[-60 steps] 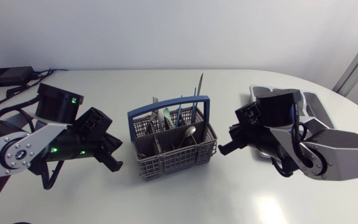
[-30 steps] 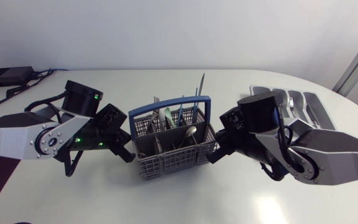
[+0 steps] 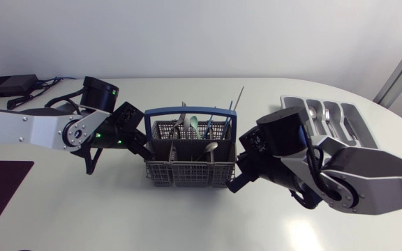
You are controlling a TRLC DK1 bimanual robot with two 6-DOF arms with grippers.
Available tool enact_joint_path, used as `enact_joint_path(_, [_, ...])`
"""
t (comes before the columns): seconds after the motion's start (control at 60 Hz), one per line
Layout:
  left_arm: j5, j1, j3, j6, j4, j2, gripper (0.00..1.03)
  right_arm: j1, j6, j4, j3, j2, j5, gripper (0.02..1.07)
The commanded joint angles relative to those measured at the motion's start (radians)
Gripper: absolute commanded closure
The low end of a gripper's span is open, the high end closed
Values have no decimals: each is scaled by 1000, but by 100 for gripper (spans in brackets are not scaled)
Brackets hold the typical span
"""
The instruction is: Unload the cutlery basket into the drawer organizer.
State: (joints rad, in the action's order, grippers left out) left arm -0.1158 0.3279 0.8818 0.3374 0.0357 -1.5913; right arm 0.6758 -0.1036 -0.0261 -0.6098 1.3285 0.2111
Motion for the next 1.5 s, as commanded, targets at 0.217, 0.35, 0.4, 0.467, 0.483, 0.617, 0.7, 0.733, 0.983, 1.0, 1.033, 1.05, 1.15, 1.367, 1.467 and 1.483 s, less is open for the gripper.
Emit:
enact_joint_path(0.217, [-81,-52,-23,12,-17,94,64,27,10,54,-22,-78,-32,69])
enact_joint_path(0.35, [-99,-86,-66,15,24,214,53,30,-7,120,-51,-137,-32,59])
enact_joint_path(0.4, [-116,-93,-86,18,49,272,50,34,-7,146,-70,-153,-30,59])
enact_joint_path(0.467, [-117,-95,-110,18,67,332,46,48,-7,170,-90,-170,-26,59])
enact_joint_path(0.483, [-117,-95,-115,18,72,344,46,51,-7,175,-94,-173,-26,59])
enact_joint_path(0.617, [-125,-90,-161,20,105,439,40,80,5,207,-139,-178,-26,56])
enact_joint_path(0.7, [-128,-86,-181,32,132,491,37,113,19,222,-174,-161,-26,56])
enact_joint_path(0.733, [-139,-86,-193,34,138,521,37,123,22,226,-189,-152,-26,56])
enact_joint_path(0.983, [-165,-89,-254,63,167,625,30,166,44,232,-271,-54,-29,56])
enact_joint_path(1.0, [-165,-87,-256,64,170,628,30,165,47,232,-272,-46,-29,56])
enact_joint_path(1.033, [-165,-84,-257,66,178,631,30,163,47,227,-272,-38,-29,56])
enact_joint_path(1.05, [-165,-82,-257,68,181,634,30,162,51,227,-272,-37,-30,56])
enact_joint_path(1.15, [-166,-64,-262,74,188,654,30,154,71,226,-266,-28,-49,56])
enact_joint_path(1.367, [-160,7,-231,54,204,653,30,99,153,262,-263,-28,-128,56])
enact_joint_path(1.467, [-136,54,-216,46,205,637,30,61,173,287,-265,-38,-187,56])
enact_joint_path(1.483, [-125,68,-213,46,205,633,30,54,174,290,-263,-45,-193,56])
